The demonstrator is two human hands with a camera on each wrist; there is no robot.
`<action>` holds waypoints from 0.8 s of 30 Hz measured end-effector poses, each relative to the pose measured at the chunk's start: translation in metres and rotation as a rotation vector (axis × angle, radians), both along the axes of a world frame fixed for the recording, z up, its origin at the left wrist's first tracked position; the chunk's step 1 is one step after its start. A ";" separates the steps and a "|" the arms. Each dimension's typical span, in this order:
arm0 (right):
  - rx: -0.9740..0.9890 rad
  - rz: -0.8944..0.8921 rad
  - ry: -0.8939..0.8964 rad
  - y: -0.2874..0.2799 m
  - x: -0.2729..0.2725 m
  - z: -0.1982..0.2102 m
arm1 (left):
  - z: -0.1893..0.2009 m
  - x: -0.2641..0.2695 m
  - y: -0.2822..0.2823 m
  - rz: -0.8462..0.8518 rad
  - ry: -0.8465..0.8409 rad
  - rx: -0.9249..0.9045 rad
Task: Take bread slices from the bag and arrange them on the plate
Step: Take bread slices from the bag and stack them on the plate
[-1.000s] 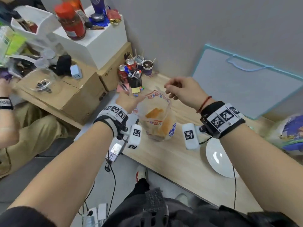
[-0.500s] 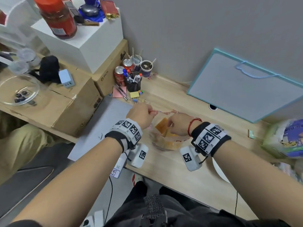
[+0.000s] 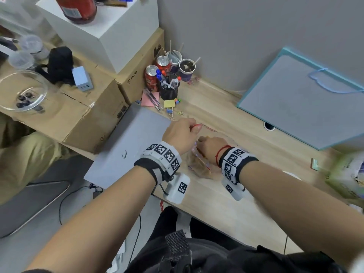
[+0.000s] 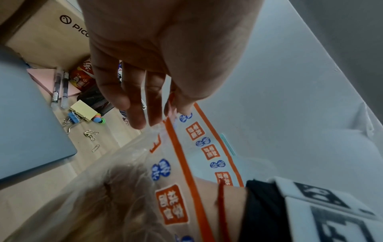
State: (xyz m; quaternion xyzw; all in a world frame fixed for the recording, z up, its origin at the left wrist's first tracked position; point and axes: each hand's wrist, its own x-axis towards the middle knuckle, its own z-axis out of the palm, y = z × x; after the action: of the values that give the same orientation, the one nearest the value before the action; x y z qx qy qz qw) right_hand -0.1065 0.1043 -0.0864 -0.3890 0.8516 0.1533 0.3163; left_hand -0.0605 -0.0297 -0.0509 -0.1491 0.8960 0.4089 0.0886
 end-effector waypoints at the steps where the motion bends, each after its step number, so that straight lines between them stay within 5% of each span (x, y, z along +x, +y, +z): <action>1: -0.005 -0.011 0.006 -0.001 -0.001 -0.001 | 0.001 0.000 0.001 -0.001 0.000 -0.007; 14: -0.122 0.103 0.142 0.002 -0.023 0.066 | 0.015 -0.020 -0.014 -0.020 -0.065 -0.196; 24: -0.373 -0.159 0.156 0.032 -0.036 0.149 | 0.022 -0.016 -0.018 -0.001 0.006 0.099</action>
State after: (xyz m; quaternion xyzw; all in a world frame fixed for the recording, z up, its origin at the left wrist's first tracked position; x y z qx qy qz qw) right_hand -0.1425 0.1364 0.0625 -0.3594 0.9151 -0.0026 0.1830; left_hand -0.0764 -0.0478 -0.0289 -0.1430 0.8750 0.4530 0.0935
